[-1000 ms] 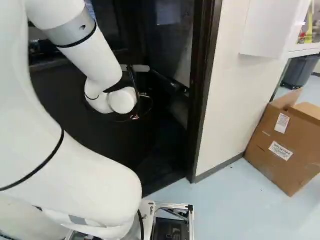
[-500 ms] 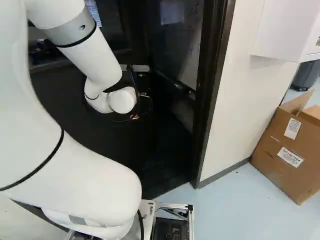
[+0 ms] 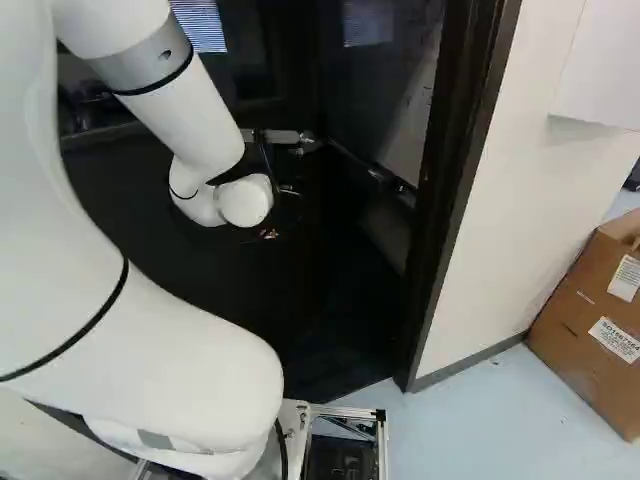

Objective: Open the door and move inside

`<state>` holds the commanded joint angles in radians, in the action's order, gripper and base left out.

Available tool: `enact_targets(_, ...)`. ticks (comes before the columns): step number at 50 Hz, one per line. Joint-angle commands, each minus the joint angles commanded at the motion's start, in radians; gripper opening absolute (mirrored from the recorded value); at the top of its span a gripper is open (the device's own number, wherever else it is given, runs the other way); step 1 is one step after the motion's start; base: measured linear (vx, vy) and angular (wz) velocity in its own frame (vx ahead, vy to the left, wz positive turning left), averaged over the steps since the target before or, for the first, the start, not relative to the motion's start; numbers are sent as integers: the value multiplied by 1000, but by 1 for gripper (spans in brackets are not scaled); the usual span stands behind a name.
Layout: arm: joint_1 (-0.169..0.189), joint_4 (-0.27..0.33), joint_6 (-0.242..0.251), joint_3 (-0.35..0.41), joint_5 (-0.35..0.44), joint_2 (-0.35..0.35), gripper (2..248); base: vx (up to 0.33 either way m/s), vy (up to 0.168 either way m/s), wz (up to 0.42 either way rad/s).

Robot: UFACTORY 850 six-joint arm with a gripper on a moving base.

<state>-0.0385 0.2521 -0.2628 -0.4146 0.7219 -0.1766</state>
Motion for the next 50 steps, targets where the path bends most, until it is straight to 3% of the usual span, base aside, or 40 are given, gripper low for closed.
enact_targets(35, -2, 0, 0, -1, 0, 1, 247, -1, 0, 0)
enact_targets(50, -40, 0, 0, -47, 0, 51, 247, 0, 0, 0)
